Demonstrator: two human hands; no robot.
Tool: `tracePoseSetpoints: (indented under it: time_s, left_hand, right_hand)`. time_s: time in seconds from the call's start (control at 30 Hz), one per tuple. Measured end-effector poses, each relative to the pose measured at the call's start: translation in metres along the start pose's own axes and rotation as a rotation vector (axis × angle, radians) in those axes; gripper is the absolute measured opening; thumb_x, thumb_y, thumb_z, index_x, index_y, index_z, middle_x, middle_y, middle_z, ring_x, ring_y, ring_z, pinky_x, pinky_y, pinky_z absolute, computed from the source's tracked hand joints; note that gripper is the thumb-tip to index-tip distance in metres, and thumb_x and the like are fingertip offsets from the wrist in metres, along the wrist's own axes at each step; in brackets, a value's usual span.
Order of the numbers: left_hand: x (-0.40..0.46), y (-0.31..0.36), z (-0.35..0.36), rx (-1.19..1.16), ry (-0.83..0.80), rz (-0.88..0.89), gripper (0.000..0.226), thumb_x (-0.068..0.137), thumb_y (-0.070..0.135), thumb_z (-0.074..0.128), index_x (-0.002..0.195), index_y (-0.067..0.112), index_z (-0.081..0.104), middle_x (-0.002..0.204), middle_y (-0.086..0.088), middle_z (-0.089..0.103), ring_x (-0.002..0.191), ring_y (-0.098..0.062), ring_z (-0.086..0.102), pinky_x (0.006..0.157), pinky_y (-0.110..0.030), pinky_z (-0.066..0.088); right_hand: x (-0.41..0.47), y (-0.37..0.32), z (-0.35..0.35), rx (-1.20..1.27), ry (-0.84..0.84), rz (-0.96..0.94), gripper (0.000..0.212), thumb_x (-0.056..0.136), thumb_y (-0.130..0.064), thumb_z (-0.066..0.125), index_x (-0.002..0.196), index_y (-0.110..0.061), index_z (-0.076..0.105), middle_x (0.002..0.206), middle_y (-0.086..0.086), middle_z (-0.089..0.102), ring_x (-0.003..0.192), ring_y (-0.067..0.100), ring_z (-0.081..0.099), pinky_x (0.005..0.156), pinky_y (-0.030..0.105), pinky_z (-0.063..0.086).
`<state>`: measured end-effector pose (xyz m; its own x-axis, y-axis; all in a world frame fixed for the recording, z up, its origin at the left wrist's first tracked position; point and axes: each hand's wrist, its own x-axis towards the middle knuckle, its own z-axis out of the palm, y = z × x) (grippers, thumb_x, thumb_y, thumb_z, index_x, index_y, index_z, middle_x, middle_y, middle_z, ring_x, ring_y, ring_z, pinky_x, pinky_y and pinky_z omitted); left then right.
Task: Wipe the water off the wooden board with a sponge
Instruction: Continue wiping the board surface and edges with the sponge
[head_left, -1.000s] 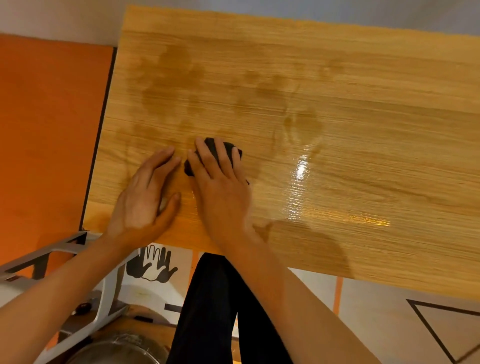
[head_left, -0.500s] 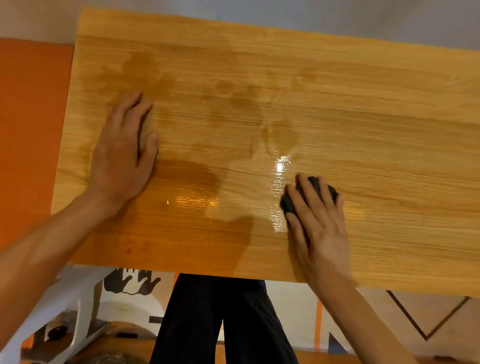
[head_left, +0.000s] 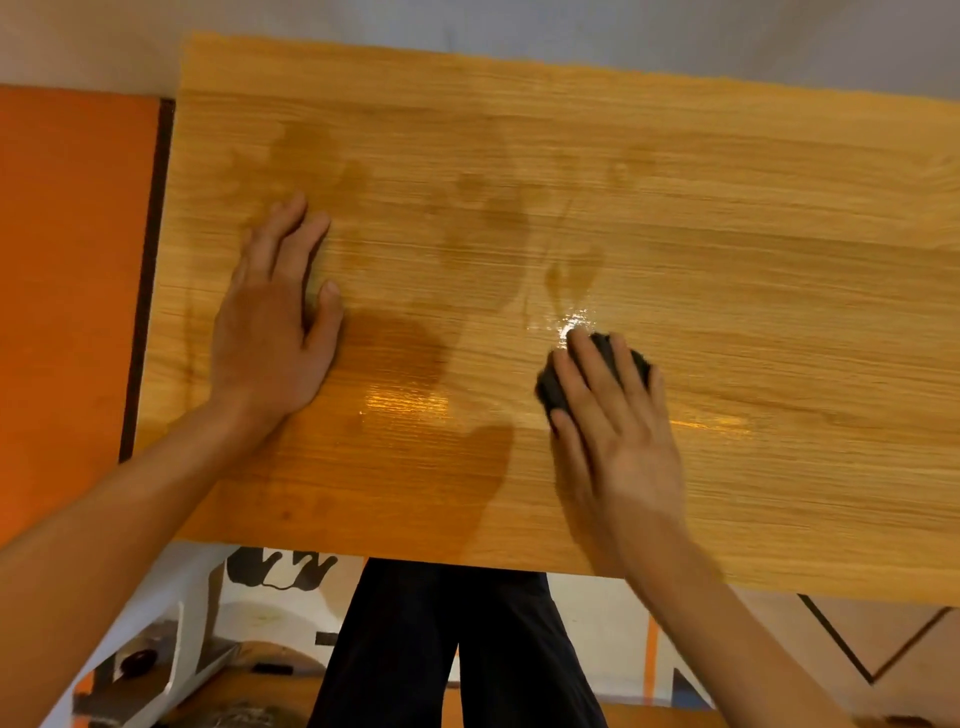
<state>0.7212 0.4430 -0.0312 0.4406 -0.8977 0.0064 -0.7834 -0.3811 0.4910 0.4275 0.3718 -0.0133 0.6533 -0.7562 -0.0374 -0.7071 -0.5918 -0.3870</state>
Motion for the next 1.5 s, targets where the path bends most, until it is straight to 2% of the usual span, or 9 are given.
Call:
tracePoseSetpoints:
  time_s: [0.23,0.43,0.53,0.67,0.9,1.0,1.1,1.33,1.5]
  left_hand:
    - [-0.001,0.000,0.000,-0.013,0.013,0.015,0.052,0.105,0.028,0.042,0.153,0.008,0.039,0.164,-0.009,0.030,0.154,-0.025,0.023,0.120,-0.058,0.030]
    - [-0.001,0.000,0.001,-0.036,0.023,0.022,0.052,0.105,0.027,0.044,0.153,0.008,0.039,0.163,-0.011,0.030,0.153,-0.028,0.024,0.119,-0.059,0.030]
    - [0.000,-0.001,0.002,-0.024,0.028,0.032,0.052,0.104,0.026,0.045,0.153,0.007,0.039,0.163,-0.011,0.030,0.153,-0.028,0.024,0.119,-0.059,0.031]
    - [0.000,-0.002,0.004,-0.007,0.032,0.021,0.052,0.103,0.028,0.043,0.152,0.009,0.040,0.164,-0.011,0.030,0.154,-0.028,0.022,0.123,-0.054,0.026]
    - [-0.001,-0.004,0.007,0.028,0.058,0.079,0.052,0.104,0.026,0.043,0.151,0.003,0.039,0.161,-0.017,0.031,0.153,-0.033,0.025,0.124,-0.053,0.024]
    - [0.001,-0.004,0.006,0.026,0.058,0.081,0.053,0.103,0.025,0.045,0.150,0.002,0.039,0.161,-0.018,0.032,0.152,-0.033,0.025,0.124,-0.053,0.024]
    - [0.000,-0.003,0.006,0.030,0.057,0.066,0.053,0.102,0.024,0.046,0.150,0.004,0.039,0.161,-0.017,0.032,0.153,-0.031,0.024,0.128,-0.042,0.015]
    - [0.002,-0.001,0.006,0.021,0.051,0.037,0.051,0.102,0.021,0.045,0.151,0.005,0.041,0.161,-0.015,0.032,0.153,-0.030,0.025,0.127,-0.045,0.019]
    - [0.004,-0.002,0.005,0.033,0.036,0.030,0.051,0.103,0.023,0.041,0.151,0.007,0.040,0.162,-0.014,0.032,0.153,-0.030,0.024,0.126,-0.043,0.018]
  right_hand:
    - [0.109,0.014,-0.001,0.102,0.191,0.261,0.044,0.103,-0.023,0.037,0.146,-0.013,0.042,0.157,0.006,0.030,0.148,0.030,0.016,0.120,0.049,0.005]
    - [0.012,-0.036,0.018,0.099,0.069,0.080,0.044,0.102,-0.025,0.034,0.143,-0.012,0.046,0.153,0.006,0.038,0.146,0.027,0.020,0.121,0.045,0.007]
    - [0.052,-0.023,0.012,0.085,0.038,0.047,0.044,0.104,-0.024,0.033,0.145,-0.014,0.043,0.155,0.005,0.035,0.147,0.025,0.018,0.122,0.043,0.006]
    - [0.125,-0.017,0.011,0.098,0.161,0.183,0.042,0.105,-0.023,0.036,0.145,-0.013,0.043,0.156,0.005,0.033,0.149,0.026,0.017,0.122,0.048,0.009]
    - [0.030,-0.064,0.024,0.118,0.008,0.046,0.047,0.102,-0.027,0.033,0.146,-0.012,0.041,0.155,0.003,0.033,0.148,0.023,0.016,0.121,0.047,0.010]
    - [0.082,-0.056,0.023,0.077,-0.002,0.005,0.045,0.103,-0.025,0.035,0.145,-0.012,0.042,0.155,0.004,0.033,0.148,0.024,0.017,0.122,0.042,0.006]
    - [0.132,-0.057,0.024,0.113,0.078,0.092,0.044,0.103,-0.023,0.040,0.146,-0.013,0.041,0.157,0.004,0.032,0.149,0.024,0.016,0.122,0.040,0.005]
    - [0.033,-0.097,0.034,0.149,-0.033,0.042,0.048,0.102,-0.028,0.037,0.149,-0.020,0.034,0.159,-0.005,0.024,0.151,0.018,0.008,0.122,0.045,0.006]
    - [0.131,-0.095,0.043,0.076,0.061,0.031,0.043,0.104,-0.025,0.039,0.146,-0.015,0.042,0.156,0.001,0.033,0.148,0.022,0.018,0.122,0.045,0.012]
